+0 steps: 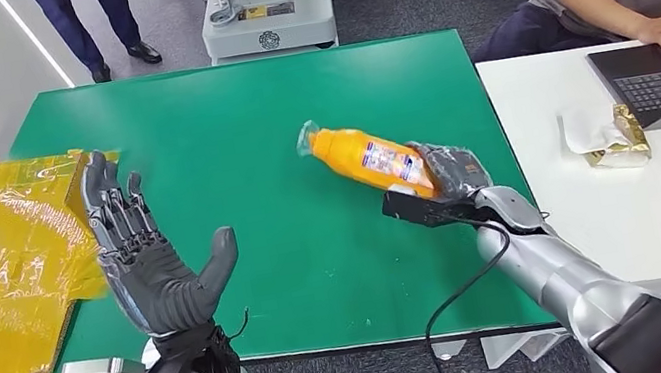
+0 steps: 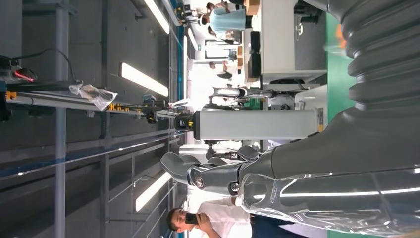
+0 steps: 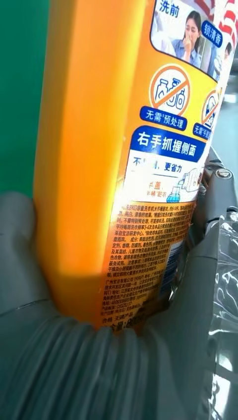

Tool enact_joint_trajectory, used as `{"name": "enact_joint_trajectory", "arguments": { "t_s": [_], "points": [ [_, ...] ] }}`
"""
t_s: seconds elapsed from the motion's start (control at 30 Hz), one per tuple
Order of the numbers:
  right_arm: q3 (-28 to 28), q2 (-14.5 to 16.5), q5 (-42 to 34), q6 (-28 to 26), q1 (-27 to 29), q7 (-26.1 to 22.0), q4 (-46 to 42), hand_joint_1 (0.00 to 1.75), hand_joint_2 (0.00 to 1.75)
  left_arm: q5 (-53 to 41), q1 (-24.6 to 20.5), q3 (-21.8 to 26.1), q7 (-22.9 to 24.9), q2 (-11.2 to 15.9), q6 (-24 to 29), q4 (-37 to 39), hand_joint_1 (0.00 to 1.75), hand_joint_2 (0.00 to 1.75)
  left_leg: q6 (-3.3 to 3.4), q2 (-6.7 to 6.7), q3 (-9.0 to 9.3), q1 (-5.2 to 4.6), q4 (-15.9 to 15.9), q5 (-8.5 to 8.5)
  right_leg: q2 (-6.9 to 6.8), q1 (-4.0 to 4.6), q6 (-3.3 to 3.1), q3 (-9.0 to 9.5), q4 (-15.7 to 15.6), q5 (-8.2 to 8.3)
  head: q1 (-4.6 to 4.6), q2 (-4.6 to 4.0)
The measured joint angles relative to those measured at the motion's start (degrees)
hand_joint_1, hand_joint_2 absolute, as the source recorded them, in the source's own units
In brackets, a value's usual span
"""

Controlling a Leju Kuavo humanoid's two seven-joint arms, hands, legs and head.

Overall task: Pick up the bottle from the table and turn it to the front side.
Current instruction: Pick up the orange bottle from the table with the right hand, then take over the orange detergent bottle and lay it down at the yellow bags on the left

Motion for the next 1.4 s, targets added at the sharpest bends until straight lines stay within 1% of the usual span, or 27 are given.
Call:
{"name": "enact_joint_trajectory", "arguments": {
  "t_s": [0.17, 0.3, 0.37, 0.5, 0.6, 0.63, 0.7, 0.77, 0.9, 1.0, 1.13, 1.4],
  "points": [
    [-5.08, 2.65, -2.59, -8.38, 0.14, -3.17, -2.04, 1.75, 1.75, -0.09, -0.05, 0.0, 0.0, -0.13, 0.72, 0.44, 0.0, 1.75, 0.0, 0.01, -0.02, 0.0, 0.0, 0.0, 0.0, 0.0, 0.01, -0.01, -0.01, -0.01, 0.01, 0.0],
    [-8.66, 4.69, -4.63, -16.84, 1.23, -8.49, -4.42, 1.75, 1.75, -0.08, -0.13, 0.0, 0.0, -0.25, 0.78, 1.19, 0.0, 1.75, 0.0, 0.0, -0.02, -0.01, 0.0, 0.0, 0.0, -0.01, 0.01, -0.02, -0.02, -0.01, 0.01, 0.0],
    [-10.65, 5.79, -4.87, -19.87, 2.41, -11.74, -6.1, 1.75, 1.75, -0.03, -0.23, 0.0, 0.0, -0.29, 0.73, 1.79, 0.0, 1.75, 0.0, 0.0, -0.01, -0.01, 0.0, 0.0, 0.0, 0.0, 0.01, -0.02, -0.02, -0.01, 0.0, 0.0],
    [-17.28, 8.4, -1.07, -21.04, 6.13, -18.85, -11.05, 1.75, 1.75, 0.55, -0.77, 0.01, 0.0, -0.38, 0.48, 3.64, 0.0, 1.75, 0.0, 0.0, -0.03, 0.0, -0.01, -0.01, 0.0, 0.0, 0.01, -0.03, -0.01, -0.01, 0.01, 0.0],
    [-23.96, 11.72, 3.58, -21.06, 10.09, -24.58, -16.61, 1.75, 1.75, 0.96, -1.37, 0.36, 0.0, -0.63, -0.81, 5.41, 0.0, 1.75, 0.0, -0.01, -0.03, 0.01, -0.02, -0.01, -0.01, 0.01, 0.0, -0.04, -0.01, -0.03, 0.01, 0.0],
    [-25.93, 12.99, 5.17, -21.06, 11.71, -25.59, -19.19, 1.75, 1.75, 0.97, -1.68, 0.59, 0.0, -0.72, -1.49, 6.16, 0.0, 1.75, -0.01, -0.02, -0.04, 0.01, -0.02, -0.01, -0.01, 0.01, -0.01, -0.05, -0.01, -0.04, 0.0, 0.0],
    [-28.54, 15.36, 7.54, -21.06, 14.6, -26.27, -24.1, 1.75, 1.75, 0.9, -2.59, 1.11, 0.0, -0.94, -2.89, 7.84, 0.0, 1.75, -0.02, -0.01, -0.04, 0.01, -0.03, -0.02, -0.01, 0.01, -0.03, -0.07, -0.01, -0.05, 0.0, 0.0],
    [-29.86, 17.07, 8.41, -21.06, 16.61, -26.36, -27.6, 1.75, 1.75, 0.67, -3.57, 1.6, 0.0, -1.19, -4.21, 9.48, 0.0, 1.75, -0.03, -0.01, -0.04, 0.01, -0.03, -0.02, -0.01, 0.01, -0.03, -0.08, 0.0, -0.06, -0.01, 0.0],
    [-30.49, 18.94, 8.63, -21.05, 19.06, -26.38, -32.31, 1.75, 1.75, -0.15, -6.51, 2.31, 0.0, -1.92, -7.33, 13.24, 0.0, 1.75, -0.03, 0.0, -0.06, 0.0, -0.03, -0.01, -0.02, 0.0, -0.03, -0.07, 0.0, -0.05, 0.0, 0.0],
    [-30.49, 19.63, 8.86, -21.05, 20.01, -26.39, -34.26, 1.75, 1.75, -1.09, -8.9, 2.72, 0.06, -2.52, -8.76, 15.79, 0.0, 1.75, -0.02, 0.0, -0.06, -0.01, -0.01, -0.01, -0.02, -0.01, -0.02, -0.06, -0.01, -0.03, 0.0, 0.0],
    [-30.43, 20.08, 8.76, -21.04, 20.47, -26.39, -34.8, 1.75, 1.75, -1.82, -11.78, 2.99, 0.43, -3.36, -10.49, 18.95, 0.0, 1.75, -0.02, -0.01, -0.07, -0.01, -0.01, -0.01, -0.03, -0.01, -0.02, -0.06, -0.01, -0.03, 0.0, 0.0],
    [-28.59, 20.13, 7.51, -21.04, 20.11, -26.36, -32.19, 1.75, 1.75, -2.25, -15.43, 3.08, 1.65, -4.07, -13.31, 22.19, 0.0, 1.75, -0.03, 0.0, -0.07, 0.0, -0.02, -0.02, -0.01, 0.0, -0.03, -0.08, 0.0, -0.04, -0.01, 0.0]
  ]
}}
